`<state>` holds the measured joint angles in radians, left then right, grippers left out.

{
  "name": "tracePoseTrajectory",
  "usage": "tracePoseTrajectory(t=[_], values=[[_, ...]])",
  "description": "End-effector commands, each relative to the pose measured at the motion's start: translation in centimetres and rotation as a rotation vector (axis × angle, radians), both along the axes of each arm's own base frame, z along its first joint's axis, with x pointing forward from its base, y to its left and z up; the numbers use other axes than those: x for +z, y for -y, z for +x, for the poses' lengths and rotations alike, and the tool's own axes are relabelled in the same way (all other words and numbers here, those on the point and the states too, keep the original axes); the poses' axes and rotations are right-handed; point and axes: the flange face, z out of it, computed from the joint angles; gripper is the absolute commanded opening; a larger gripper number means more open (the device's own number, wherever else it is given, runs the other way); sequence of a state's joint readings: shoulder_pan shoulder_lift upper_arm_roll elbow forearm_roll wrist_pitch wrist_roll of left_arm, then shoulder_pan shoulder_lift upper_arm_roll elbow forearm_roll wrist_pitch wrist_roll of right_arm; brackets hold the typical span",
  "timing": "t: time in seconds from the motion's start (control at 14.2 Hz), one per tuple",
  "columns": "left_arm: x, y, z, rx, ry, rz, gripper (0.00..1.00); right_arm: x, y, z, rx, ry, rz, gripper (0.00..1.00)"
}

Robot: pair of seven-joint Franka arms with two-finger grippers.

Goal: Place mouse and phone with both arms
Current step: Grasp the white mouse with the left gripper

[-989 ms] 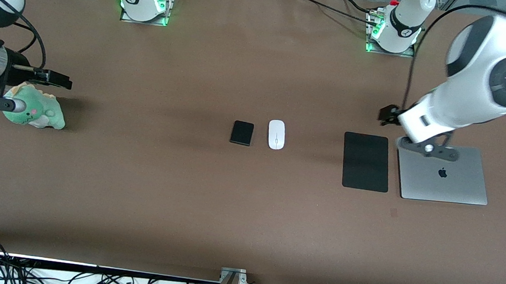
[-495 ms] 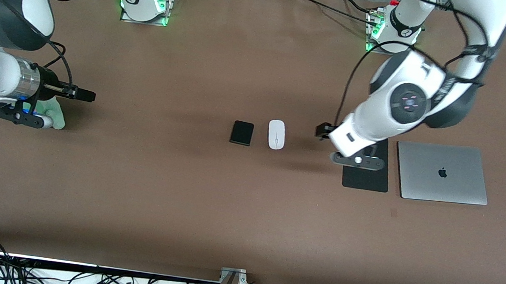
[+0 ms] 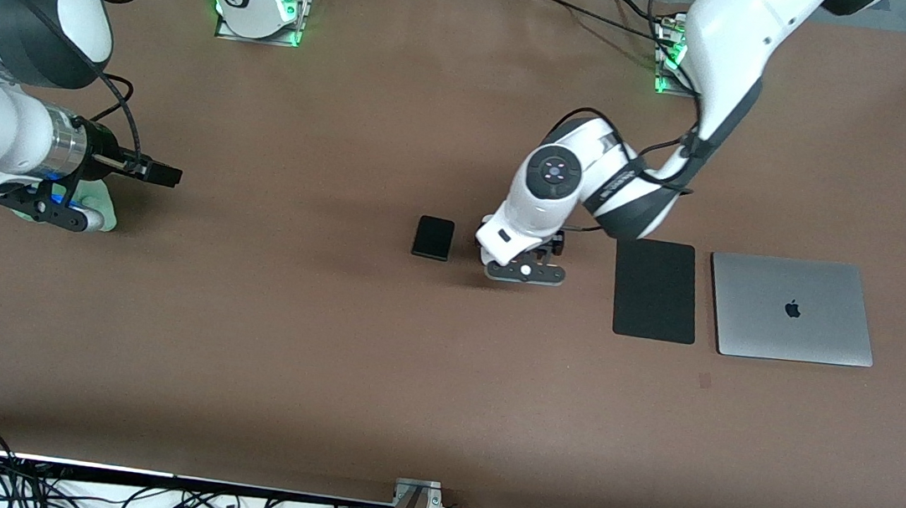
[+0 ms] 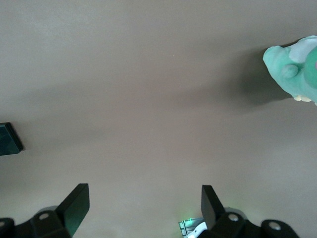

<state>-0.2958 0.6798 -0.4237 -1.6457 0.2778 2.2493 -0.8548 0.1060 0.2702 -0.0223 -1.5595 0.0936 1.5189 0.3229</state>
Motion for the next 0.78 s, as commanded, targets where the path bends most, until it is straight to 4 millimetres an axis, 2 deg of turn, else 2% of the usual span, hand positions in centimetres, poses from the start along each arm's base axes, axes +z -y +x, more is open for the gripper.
tracePoseTrajectory(t=[0.0, 0.21, 0.28, 0.49, 0.71], values=[[-1.9, 2.3, -1.2, 0.007, 0.033, 0.023, 1.00, 0.6, -0.3, -0.1, -0.019, 0.003, 0.009, 1.00], [-4.2, 3.8, -3.2, -0.010, 0.032, 0.060, 1.00, 0.4, -1.2, -0.1, -0.005, 0.006, 0.009, 1.00], [-4.9, 3.9, -3.7, -0.023, 0.047, 0.084, 1.00, -0.1, -2.2, 0.1, 0.009, 0.008, 0.009, 1.00], [-6.2, 4.2, -4.3, -0.008, 0.062, 0.114, 1.00, -1.4, -4.9, 0.5, 0.047, 0.023, 0.008, 1.00], [-7.1, 4.2, -4.6, -0.008, 0.050, 0.117, 1.00, -3.0, -6.8, 0.9, 0.047, 0.023, -0.001, 1.00]])
